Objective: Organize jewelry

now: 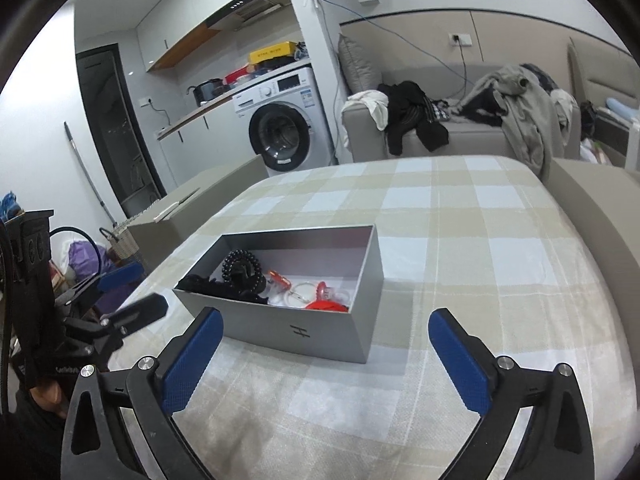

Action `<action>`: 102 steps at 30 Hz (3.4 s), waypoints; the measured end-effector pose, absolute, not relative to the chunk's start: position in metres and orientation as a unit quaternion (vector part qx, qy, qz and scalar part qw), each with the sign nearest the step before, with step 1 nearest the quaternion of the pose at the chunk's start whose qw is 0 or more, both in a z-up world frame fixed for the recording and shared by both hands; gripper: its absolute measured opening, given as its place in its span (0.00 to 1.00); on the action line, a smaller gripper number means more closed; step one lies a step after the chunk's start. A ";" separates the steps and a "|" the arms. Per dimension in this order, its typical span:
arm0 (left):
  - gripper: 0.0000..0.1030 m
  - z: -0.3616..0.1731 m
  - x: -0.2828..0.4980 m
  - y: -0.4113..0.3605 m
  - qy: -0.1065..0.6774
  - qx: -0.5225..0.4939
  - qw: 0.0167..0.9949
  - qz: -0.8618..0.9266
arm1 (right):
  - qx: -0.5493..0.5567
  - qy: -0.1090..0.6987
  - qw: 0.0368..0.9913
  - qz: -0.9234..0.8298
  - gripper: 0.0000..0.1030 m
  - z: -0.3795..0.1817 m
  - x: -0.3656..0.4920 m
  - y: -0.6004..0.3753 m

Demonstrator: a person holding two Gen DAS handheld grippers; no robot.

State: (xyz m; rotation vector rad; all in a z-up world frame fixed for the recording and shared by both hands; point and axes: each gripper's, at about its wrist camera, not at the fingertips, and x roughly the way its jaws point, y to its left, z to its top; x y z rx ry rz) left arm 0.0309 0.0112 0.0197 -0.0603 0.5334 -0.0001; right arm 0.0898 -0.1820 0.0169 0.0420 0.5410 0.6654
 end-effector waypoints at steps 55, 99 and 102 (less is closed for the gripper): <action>0.99 0.018 0.023 0.008 0.245 -0.027 0.969 -0.005 | -0.048 0.156 0.935 0.315 1.00 0.021 0.054 -0.171; 0.99 0.018 0.024 0.008 0.244 -0.028 0.969 -0.005 | -0.049 0.155 0.935 0.315 1.00 0.020 0.053 -0.170; 0.99 0.018 0.023 0.008 0.244 -0.028 0.969 -0.005 | -0.049 0.155 0.935 0.315 1.00 0.020 0.053 -0.171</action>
